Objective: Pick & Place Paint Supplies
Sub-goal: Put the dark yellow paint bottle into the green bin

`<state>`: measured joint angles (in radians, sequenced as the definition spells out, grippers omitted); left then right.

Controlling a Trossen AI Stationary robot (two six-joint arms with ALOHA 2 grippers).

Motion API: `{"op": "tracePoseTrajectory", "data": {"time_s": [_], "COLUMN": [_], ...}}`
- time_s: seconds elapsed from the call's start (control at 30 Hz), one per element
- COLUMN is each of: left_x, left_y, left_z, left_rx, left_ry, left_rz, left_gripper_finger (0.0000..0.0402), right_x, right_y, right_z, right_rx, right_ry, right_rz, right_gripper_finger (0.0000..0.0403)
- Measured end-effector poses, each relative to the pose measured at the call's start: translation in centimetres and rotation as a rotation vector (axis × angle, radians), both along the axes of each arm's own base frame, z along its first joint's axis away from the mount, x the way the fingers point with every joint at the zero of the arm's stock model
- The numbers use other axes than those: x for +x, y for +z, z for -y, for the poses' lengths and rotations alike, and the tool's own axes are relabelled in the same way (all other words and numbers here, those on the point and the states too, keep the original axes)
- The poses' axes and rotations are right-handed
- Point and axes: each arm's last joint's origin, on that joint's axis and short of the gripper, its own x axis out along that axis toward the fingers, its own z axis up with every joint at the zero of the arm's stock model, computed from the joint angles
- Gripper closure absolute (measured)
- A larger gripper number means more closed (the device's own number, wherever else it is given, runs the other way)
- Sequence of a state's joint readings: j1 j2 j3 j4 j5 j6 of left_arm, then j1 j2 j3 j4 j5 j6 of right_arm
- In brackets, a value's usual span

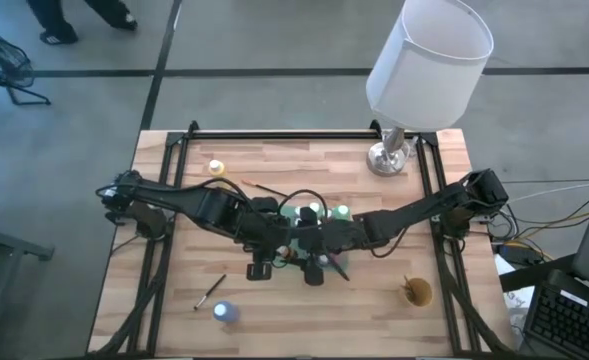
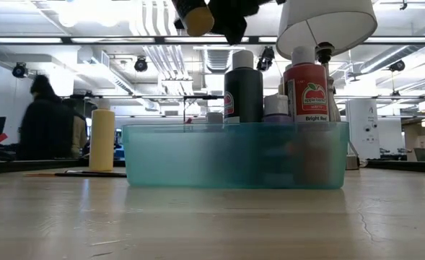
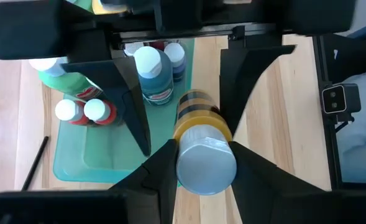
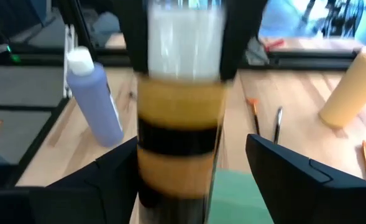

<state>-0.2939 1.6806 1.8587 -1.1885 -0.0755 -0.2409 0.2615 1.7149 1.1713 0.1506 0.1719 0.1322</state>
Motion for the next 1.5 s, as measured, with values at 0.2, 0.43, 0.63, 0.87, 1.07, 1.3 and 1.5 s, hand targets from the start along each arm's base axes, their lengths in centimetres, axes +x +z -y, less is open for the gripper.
{"op": "tracePoseTrajectory", "data": {"time_s": [0.2,0.43,0.63,0.87,1.07,1.3,1.5], "left_x": [-0.01,-0.01,-0.01,-0.03,-0.03,-0.10,-0.36], "left_y": [0.02,0.04,0.04,0.05,0.04,0.10,0.22], "left_z": [0.01,0.01,0.01,-0.02,-0.05,-0.02,-0.10], "left_rx": [-0.002,-0.005,-0.003,0.005,0.007,-0.002,-0.001], "left_ry": [-0.002,-0.002,-0.003,0.000,0.001,-0.009,-0.006], "left_rz": [0.000,0.000,0.000,0.001,0.000,-0.002,-0.014], "left_gripper_finger": [0.0276,0.0276,0.0276,0.0276,0.0273,0.0236,0.0222], "right_x": [-0.22,-0.37,-0.39,-0.39,-0.40,-0.47,-0.47], "right_y": [-0.57,-1.02,-1.09,-1.10,-1.09,-0.98,-0.99], "right_z": [0.06,0.08,0.09,0.07,0.05,0.07,0.12], "right_rx": [0.018,0.025,0.024,0.023,0.006,-0.026,-0.028], "right_ry": [-0.012,-0.013,-0.013,-0.008,0.000,0.013,0.006], "right_rz": [-0.053,-0.069,-0.070,-0.069,-0.068,-0.065,-0.066], "right_gripper_finger": [0.0107,0.0090,0.0108,0.0171,0.0246,0.0295,0.0283]}}
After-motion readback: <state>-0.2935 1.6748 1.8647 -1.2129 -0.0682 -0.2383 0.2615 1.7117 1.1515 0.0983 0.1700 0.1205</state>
